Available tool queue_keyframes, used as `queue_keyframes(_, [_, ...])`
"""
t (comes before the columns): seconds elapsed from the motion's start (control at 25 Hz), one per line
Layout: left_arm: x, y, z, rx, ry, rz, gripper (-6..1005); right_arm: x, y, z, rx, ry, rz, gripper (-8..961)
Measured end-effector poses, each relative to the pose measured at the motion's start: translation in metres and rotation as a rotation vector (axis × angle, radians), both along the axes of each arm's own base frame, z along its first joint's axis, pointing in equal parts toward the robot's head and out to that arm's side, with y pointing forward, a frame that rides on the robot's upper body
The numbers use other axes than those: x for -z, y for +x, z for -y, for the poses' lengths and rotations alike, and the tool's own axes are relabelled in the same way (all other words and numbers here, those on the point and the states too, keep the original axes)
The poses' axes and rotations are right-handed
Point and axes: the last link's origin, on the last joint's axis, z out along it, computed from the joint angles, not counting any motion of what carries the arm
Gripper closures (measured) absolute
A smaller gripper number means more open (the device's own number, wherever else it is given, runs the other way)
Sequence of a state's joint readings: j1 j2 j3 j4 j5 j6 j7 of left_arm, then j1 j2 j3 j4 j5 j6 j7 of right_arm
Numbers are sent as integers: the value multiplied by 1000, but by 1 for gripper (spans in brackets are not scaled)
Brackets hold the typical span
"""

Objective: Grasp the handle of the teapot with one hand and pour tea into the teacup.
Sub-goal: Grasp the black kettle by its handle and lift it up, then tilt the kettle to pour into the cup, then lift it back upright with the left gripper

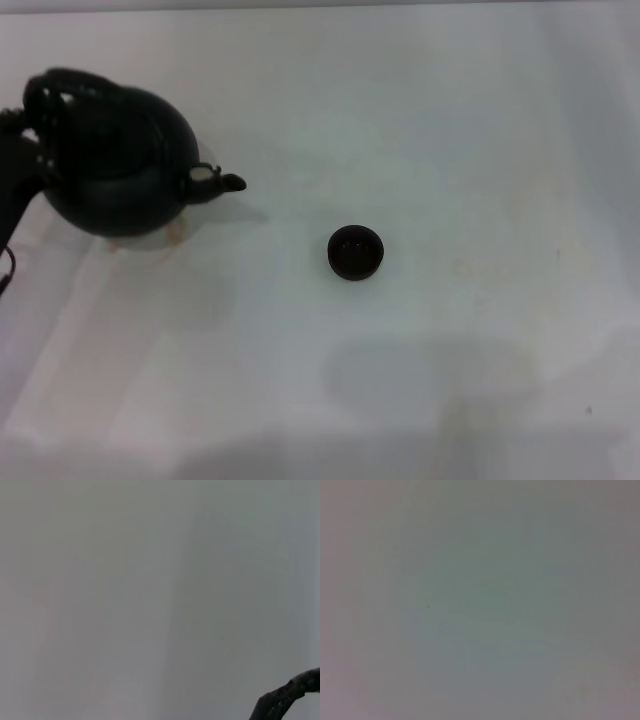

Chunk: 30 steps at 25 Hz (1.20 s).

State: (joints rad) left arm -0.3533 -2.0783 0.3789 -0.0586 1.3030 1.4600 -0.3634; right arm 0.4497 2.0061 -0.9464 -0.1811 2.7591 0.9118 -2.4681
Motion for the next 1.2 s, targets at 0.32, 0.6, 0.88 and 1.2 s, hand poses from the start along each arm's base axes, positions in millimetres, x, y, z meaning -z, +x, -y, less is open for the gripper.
queue_keyframes(0.32, [-13, 19, -29, 118, 17, -68, 883, -1, 3, 2, 8, 5, -1, 83])
queue_keyframes(0.6, [-13, 39, -49, 252, -42, -174, 884, -2, 4, 3, 14, 8, -4, 83])
queue_keyframes(0.88, [-9, 50, -65, 298, -64, -270, 884, -2, 4, 3, 16, 8, -4, 83])
queue_keyframes(1.2, [-2, 63, -74, 354, -71, -346, 884, -1, 3, 2, 12, 7, -5, 83])
